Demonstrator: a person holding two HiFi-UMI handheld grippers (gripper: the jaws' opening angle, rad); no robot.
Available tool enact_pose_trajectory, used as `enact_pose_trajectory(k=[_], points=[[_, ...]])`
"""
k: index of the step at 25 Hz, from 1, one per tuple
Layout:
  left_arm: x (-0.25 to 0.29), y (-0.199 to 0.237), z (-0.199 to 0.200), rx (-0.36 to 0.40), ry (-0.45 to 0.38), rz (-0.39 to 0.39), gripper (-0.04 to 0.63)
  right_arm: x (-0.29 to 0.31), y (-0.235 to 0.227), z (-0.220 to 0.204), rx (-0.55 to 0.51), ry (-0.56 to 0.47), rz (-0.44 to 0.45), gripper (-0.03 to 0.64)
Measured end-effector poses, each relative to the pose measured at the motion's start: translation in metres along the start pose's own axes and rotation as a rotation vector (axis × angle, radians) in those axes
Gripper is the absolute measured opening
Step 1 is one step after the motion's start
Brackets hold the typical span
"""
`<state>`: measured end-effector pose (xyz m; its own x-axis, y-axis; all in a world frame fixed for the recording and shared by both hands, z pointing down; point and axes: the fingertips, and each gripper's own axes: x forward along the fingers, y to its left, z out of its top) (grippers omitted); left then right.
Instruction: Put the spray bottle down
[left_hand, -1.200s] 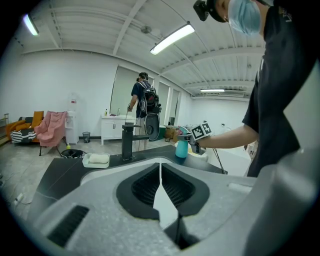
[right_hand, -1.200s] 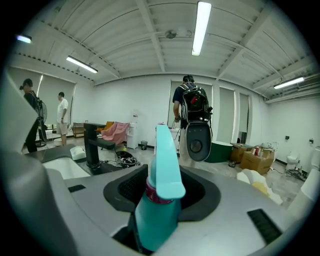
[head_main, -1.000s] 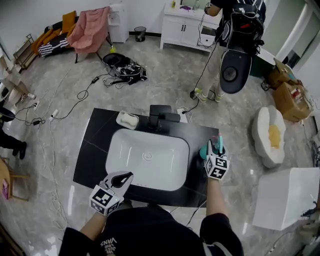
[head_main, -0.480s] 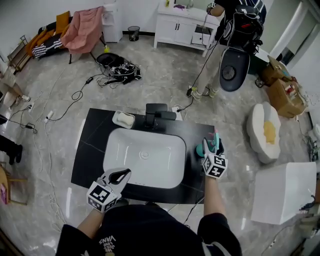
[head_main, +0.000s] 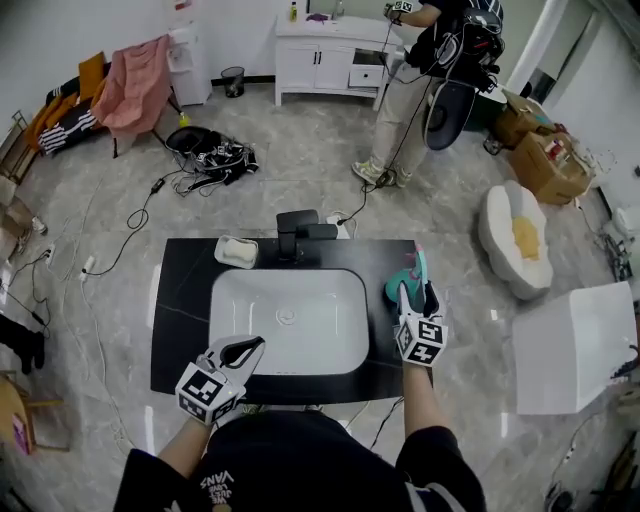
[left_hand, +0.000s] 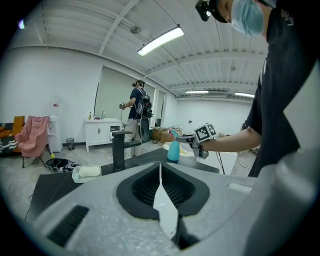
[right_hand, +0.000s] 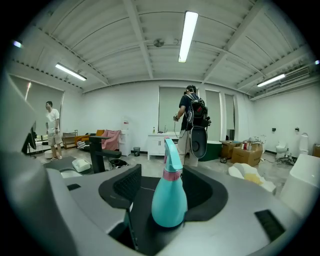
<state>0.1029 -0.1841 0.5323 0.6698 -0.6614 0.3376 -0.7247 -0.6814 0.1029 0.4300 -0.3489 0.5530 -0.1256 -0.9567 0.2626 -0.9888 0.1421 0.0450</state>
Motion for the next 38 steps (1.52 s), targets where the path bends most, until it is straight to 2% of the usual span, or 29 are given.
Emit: enact_pose_trajectory(k=[4, 8, 11, 21, 38], points=[[-0.005, 0.005, 0.001, 0.015, -0.008, -0.043, 0.025, -0.026, 0.012, -0.008, 0.013, 0.012, -0.046, 0.174], [-0.012, 0.012, 0.003, 0.005, -0.021, -0.077, 0.026, -0.041, 0.024, -0.017, 0.015, 0.031, -0.073, 0.164], [-0.017, 0.017, 0.003, 0.026, -0.028, -0.1, 0.025, -0.048, 0.027, -0.018, 0.029, 0.041, -0.097, 0.162], [-0.036, 0.026, 0.002, 0.014, -0.043, -0.156, 0.025, -0.092, 0.061, -0.001, 0.06, -0.013, -0.151, 0.005], [-0.055, 0.043, -0.008, 0.019, -0.076, -0.271, 0.025, -0.18, 0.174, 0.02, 0.141, -0.092, -0.074, 0.005]])
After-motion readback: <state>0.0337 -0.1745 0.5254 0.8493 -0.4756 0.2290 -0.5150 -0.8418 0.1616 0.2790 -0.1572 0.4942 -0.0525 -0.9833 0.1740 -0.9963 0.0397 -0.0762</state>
